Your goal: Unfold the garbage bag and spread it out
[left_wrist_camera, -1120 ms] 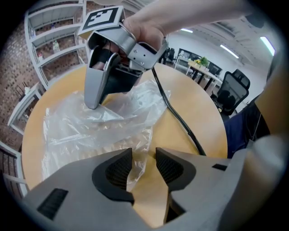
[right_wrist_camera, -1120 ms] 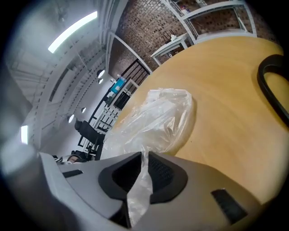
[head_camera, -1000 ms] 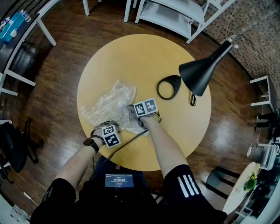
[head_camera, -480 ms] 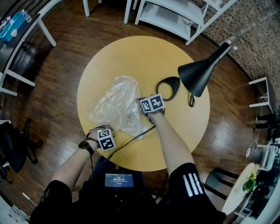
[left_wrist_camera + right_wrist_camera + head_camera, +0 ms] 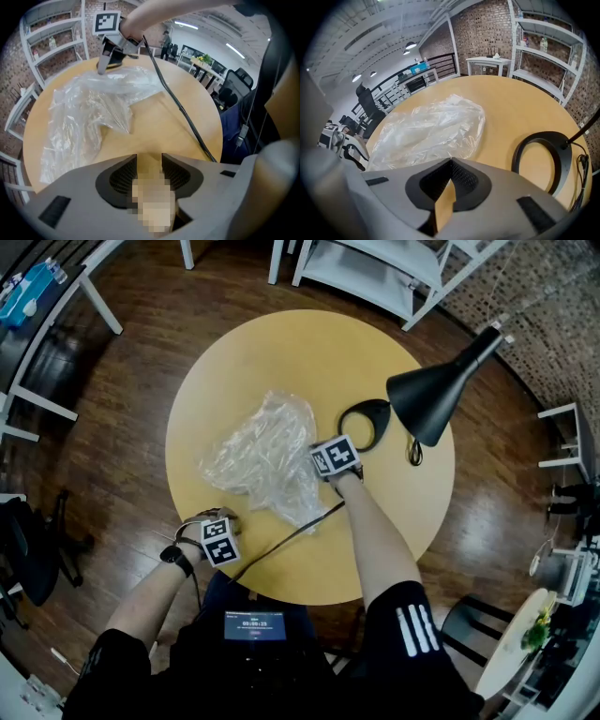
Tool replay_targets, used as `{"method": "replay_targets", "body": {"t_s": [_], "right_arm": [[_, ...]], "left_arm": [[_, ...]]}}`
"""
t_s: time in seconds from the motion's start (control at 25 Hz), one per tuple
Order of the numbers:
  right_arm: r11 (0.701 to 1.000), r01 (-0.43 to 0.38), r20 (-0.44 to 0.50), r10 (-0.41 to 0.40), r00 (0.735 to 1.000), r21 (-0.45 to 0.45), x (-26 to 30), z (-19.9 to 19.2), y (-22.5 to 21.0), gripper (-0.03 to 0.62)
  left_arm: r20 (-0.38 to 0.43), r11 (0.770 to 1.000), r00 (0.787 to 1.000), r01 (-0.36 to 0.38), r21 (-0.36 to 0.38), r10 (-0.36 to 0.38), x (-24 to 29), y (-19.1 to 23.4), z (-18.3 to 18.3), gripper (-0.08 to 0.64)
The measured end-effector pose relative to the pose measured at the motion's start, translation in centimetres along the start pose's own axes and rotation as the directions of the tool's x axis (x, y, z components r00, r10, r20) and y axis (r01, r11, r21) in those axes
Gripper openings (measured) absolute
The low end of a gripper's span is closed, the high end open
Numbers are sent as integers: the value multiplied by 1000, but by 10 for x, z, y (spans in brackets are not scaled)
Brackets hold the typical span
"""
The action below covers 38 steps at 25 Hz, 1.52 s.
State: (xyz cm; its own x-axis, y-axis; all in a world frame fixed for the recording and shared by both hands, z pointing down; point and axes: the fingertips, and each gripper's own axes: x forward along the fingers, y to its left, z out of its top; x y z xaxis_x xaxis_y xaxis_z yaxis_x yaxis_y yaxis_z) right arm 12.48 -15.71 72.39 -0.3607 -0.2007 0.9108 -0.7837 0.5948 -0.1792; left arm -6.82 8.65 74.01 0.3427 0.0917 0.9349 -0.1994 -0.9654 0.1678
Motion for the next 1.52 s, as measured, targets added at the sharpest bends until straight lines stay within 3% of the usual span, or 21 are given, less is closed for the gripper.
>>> {"method": "replay_targets", "body": {"t_s": [0.16,0.24,0.32,0.4,0.48,0.56,0.68,1.04,1.28,1.52], "right_arm": [[1000,-15,10,15,1000,4,3,-1,6,8],[1000,-23,12,23,1000,3,2,0,10,8],[999,-34,14,34,999,3,1,2,14,8],[999,-43,18,43,999,3,1,4,18,8],[999,-47,25,47,999,3,1,6,20,8],[999,-49,32,49,998,5,2,8,23,8],[999,-53,36,53,998,11,3,6,23,8],[999,-10,19,11,1000,-36,-1,-1,12,8],[997,70,9,-70,998,17,-9,-11,-24,8],[991,133,-46,-132,990,11,-4,-34,-42,8]], "left_arm": [[176,991,978,-123,48,113,-29,17,52,170],[217,982,966,-166,88,144,-35,24,78,177],[160,970,972,-194,143,171,-23,33,82,222],[52,960,980,-200,196,193,-1,43,73,253],[-3,963,983,-178,203,183,13,46,66,248],[-6,971,987,-157,180,161,19,45,64,179],[-4,974,988,-151,172,153,22,43,62,8],[-6,942,974,-217,256,226,4,37,38,4],[-46,947,971,-217,238,234,1,27,-10,3],[-36,947,965,-247,206,259,-6,26,-30,2]]}}
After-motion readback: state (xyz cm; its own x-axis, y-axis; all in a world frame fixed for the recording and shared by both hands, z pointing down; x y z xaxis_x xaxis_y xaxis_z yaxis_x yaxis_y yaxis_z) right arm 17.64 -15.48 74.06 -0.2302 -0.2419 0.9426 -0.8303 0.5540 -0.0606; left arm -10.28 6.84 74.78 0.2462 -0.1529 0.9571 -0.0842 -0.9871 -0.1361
